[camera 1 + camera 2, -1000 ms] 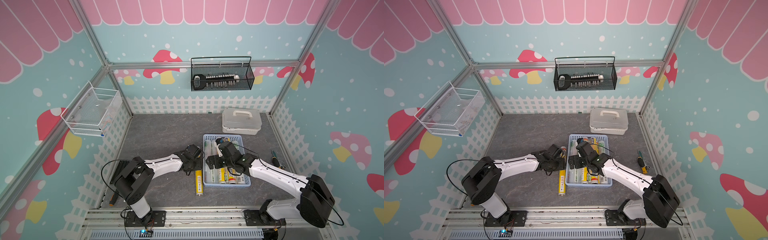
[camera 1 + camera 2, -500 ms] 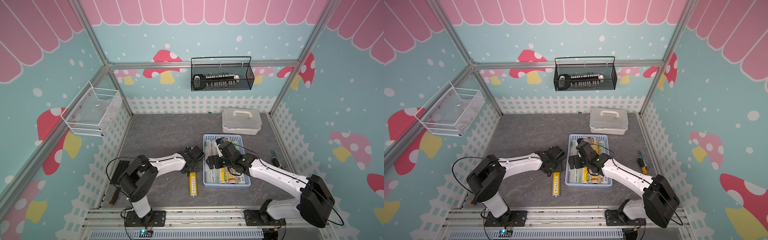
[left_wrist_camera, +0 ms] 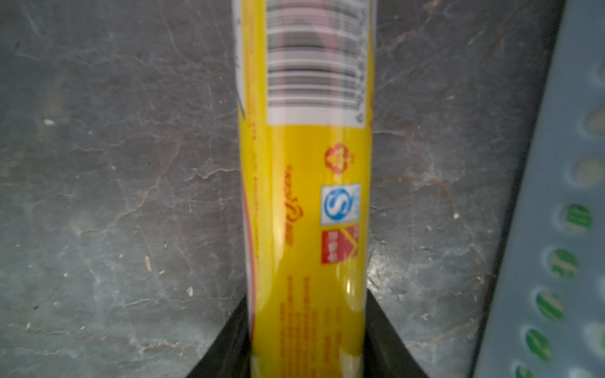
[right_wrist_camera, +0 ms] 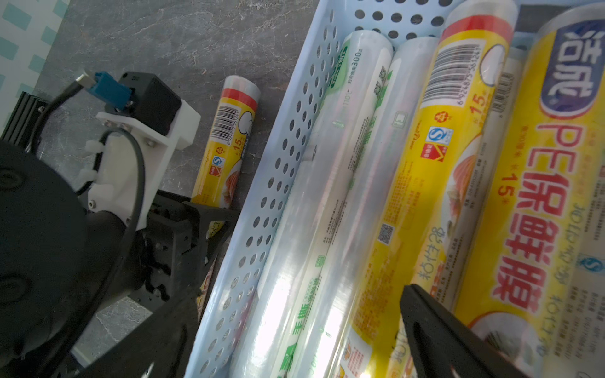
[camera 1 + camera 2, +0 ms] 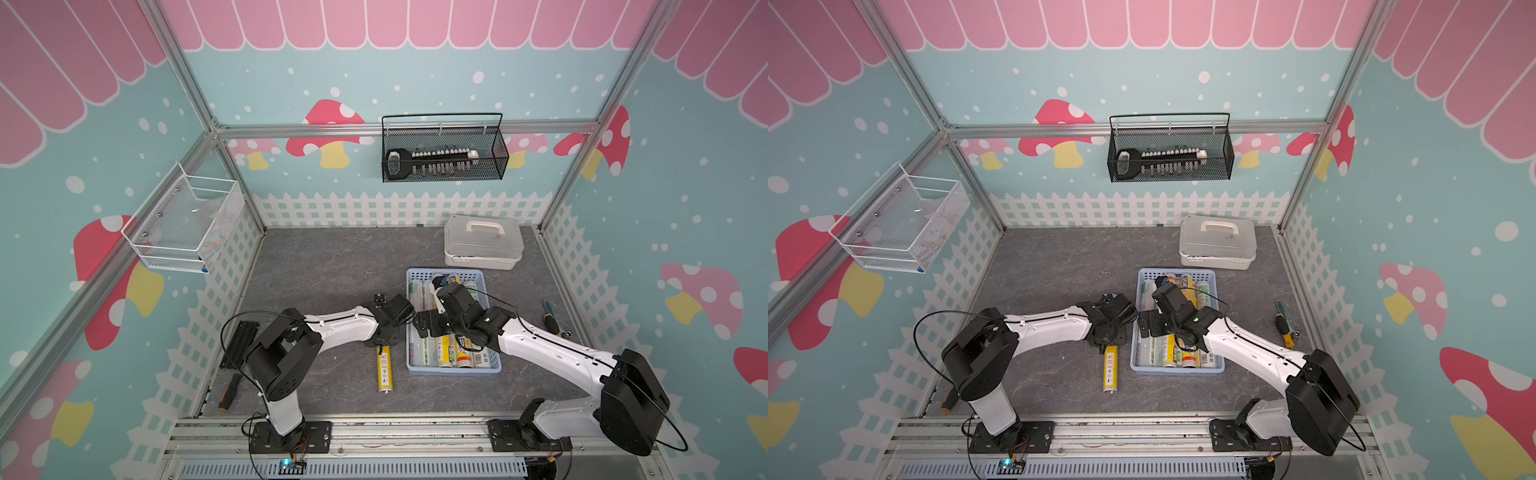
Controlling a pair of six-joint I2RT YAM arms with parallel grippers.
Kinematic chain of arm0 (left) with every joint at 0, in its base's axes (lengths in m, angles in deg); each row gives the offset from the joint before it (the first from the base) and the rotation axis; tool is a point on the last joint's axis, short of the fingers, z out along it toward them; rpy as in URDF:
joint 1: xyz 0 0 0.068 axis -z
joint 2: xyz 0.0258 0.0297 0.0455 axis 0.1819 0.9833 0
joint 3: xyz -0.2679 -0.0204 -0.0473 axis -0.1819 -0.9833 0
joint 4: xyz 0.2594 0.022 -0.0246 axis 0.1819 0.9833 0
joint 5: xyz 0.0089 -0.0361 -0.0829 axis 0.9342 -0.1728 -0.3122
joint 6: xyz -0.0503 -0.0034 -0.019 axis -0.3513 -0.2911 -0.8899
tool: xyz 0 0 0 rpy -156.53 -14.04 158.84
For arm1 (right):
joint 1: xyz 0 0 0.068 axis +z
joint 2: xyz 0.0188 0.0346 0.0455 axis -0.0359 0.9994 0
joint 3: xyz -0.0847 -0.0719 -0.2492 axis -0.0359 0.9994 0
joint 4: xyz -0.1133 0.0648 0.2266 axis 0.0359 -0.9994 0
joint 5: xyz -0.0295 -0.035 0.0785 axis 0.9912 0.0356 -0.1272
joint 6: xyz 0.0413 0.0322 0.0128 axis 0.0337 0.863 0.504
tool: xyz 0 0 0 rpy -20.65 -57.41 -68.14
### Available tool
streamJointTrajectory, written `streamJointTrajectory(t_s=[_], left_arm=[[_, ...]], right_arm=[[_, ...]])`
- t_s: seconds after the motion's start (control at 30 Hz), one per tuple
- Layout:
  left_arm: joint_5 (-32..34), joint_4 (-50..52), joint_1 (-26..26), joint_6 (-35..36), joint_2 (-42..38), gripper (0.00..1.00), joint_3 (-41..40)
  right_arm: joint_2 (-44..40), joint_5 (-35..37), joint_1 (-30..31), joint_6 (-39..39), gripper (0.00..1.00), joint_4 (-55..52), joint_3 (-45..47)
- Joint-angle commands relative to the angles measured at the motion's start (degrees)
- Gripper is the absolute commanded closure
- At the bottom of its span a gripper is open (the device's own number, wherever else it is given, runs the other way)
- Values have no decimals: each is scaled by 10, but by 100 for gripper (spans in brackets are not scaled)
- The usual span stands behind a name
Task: Put the plastic wrap into the basket
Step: Pick up the plastic wrap from the center of the board.
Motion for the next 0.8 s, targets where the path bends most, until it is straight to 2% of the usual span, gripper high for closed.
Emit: streamJointTrajectory(t_s=[0.0,0.07,0.3,0.4,0.57,0.77], left_arm=[[4,12,1,0,5,69,0],[15,12,1,0,-14,75,-1],[39,9,-2,16,-98,83,8],[48,-27,-4,32,-141,85,-1],[31,-93,-13,43,-206,87,-16],[-14,-132,-14,59,-235,88,-7]], right_arm=[[-18,17,2,5,2,-10,5],[-23,22,2,6,2,-8,8],[-52,34,2,11,2,-2,19],[-71,45,2,14,1,15,34],[-108,62,3,21,2,28,54],[-155,93,3,22,2,33,80]])
